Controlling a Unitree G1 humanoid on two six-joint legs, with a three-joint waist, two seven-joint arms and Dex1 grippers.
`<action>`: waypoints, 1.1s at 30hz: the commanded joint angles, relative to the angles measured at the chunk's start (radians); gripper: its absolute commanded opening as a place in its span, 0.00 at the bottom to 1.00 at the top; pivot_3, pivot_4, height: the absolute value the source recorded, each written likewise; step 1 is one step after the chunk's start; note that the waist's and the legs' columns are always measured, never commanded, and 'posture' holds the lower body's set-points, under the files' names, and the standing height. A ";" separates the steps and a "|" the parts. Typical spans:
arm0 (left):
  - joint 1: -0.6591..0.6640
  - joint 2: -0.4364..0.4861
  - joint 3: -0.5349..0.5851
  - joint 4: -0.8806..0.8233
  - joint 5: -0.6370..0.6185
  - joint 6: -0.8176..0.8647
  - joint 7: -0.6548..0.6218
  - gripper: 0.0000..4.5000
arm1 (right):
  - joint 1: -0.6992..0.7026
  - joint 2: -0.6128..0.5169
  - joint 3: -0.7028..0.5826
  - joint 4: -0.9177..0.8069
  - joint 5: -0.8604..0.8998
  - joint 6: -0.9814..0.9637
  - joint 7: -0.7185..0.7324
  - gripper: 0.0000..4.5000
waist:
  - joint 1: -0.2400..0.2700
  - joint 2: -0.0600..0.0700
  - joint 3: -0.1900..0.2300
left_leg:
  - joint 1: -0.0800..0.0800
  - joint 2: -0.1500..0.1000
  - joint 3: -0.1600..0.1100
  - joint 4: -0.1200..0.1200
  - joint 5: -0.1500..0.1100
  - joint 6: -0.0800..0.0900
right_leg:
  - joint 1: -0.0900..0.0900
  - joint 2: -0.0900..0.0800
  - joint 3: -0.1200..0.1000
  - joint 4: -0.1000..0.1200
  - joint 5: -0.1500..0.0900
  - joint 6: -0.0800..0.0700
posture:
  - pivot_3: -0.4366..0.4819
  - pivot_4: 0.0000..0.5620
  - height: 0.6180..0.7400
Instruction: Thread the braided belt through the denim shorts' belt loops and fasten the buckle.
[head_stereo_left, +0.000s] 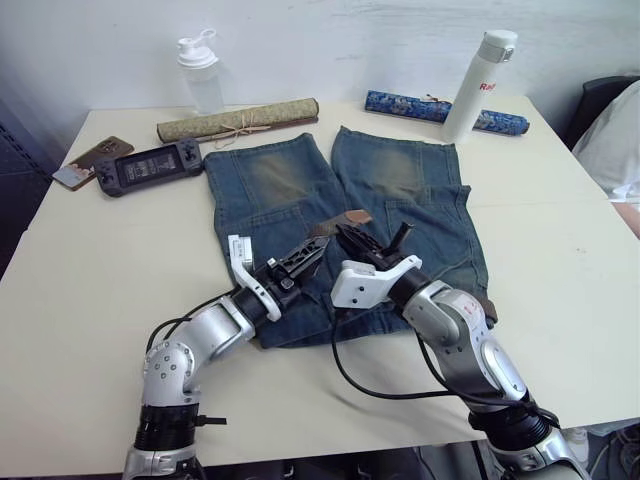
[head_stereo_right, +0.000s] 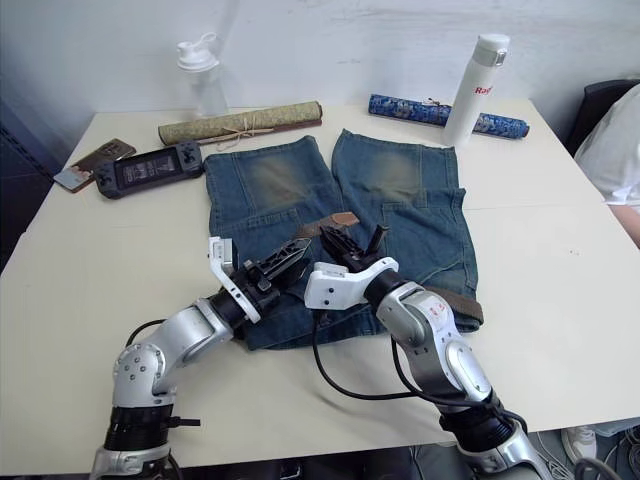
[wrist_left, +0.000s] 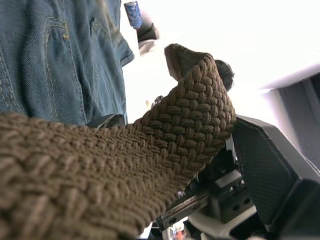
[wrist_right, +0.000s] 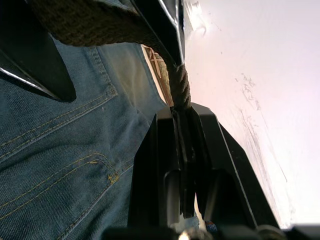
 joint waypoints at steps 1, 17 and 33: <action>-0.018 -0.014 0.014 -0.026 -0.023 -0.031 0.016 0.80 | -0.001 0.013 0.004 -0.046 -0.001 -0.010 -0.008 0.00 | 0.001 0.000 0.000 | 0.000 0.000 0.000 0.000 0.000 0.000 | 0.000 0.000 0.000 0.000 0.000 0.000 | 0.48 0.27 0.82; 0.069 0.046 0.085 -0.182 -0.189 -0.085 0.033 0.80 | 0.037 0.190 -0.030 -0.010 -0.131 0.188 -0.226 0.00 | 0.008 0.000 0.000 | -0.001 0.000 -0.001 -0.001 0.000 -0.001 | 0.000 0.000 0.000 -0.001 0.000 0.000 | 0.48 0.27 0.82; 0.106 -0.052 -0.037 -0.244 -0.205 -0.230 0.238 0.80 | 0.045 0.291 0.086 0.005 -0.118 0.266 -0.162 0.00 | 0.020 0.000 0.000 | -0.001 0.001 -0.003 -0.002 0.001 -0.002 | 0.000 0.002 0.000 -0.004 0.000 -0.001 | 0.48 0.27 0.82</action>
